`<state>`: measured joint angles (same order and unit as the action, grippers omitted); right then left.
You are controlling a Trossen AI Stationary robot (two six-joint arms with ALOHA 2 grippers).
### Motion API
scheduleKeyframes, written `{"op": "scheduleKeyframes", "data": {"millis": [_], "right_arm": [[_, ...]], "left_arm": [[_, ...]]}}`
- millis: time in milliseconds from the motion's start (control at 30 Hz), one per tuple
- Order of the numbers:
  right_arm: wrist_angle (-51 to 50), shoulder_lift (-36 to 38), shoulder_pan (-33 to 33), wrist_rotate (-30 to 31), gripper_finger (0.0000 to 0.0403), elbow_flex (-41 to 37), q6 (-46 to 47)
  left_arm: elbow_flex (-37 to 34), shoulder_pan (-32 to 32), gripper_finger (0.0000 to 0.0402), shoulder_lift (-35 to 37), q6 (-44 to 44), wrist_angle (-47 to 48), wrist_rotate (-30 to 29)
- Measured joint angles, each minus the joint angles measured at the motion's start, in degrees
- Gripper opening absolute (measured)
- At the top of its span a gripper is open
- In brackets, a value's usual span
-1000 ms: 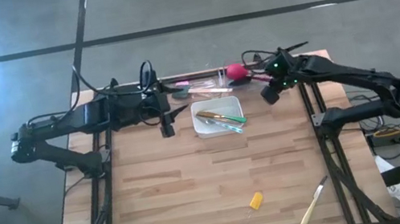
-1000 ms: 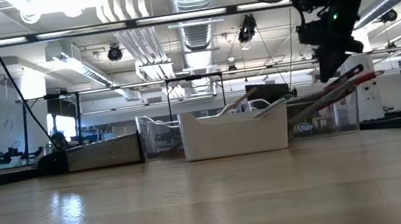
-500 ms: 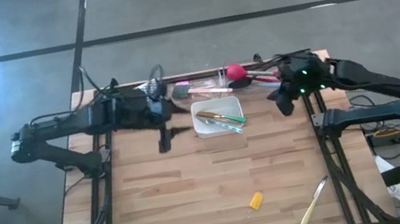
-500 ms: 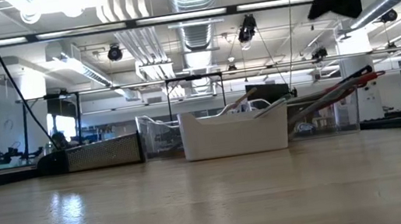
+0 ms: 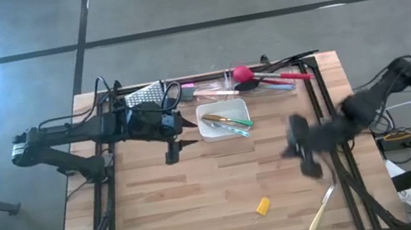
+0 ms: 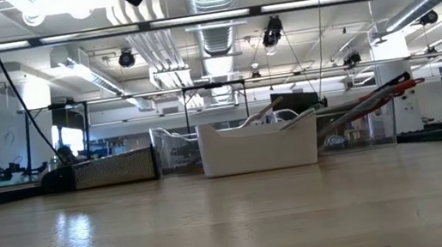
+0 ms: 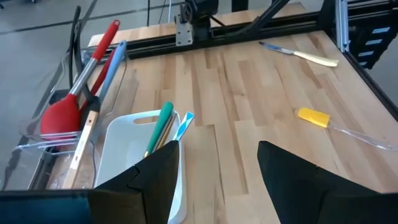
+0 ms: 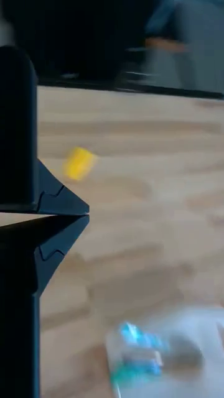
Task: Pick & Place Kitchen Items
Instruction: Put the yellow knife into the white bin
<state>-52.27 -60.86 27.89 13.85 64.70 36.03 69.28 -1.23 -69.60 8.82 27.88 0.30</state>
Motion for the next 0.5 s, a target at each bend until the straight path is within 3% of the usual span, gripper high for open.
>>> {"op": "scheduleKeyframes", "data": {"millis": [233,333,500], "right_arm": [[-15.17,-16.42,17.23,-1.93,0.0008,8.89,5.09],[-20.67,-22.79,21.68,-4.62,0.0008,12.89,9.36],[-21.11,-31.18,26.90,-5.12,0.0008,18.23,9.60]], "left_arm": [[0.00,0.00,0.0225,0.00,-0.56,-0.61,-0.24],[0.00,0.00,0.0225,0.00,-1.06,-0.95,-0.24],[-0.22,0.00,0.0225,0.00,-1.40,-2.66,-0.24]]}}
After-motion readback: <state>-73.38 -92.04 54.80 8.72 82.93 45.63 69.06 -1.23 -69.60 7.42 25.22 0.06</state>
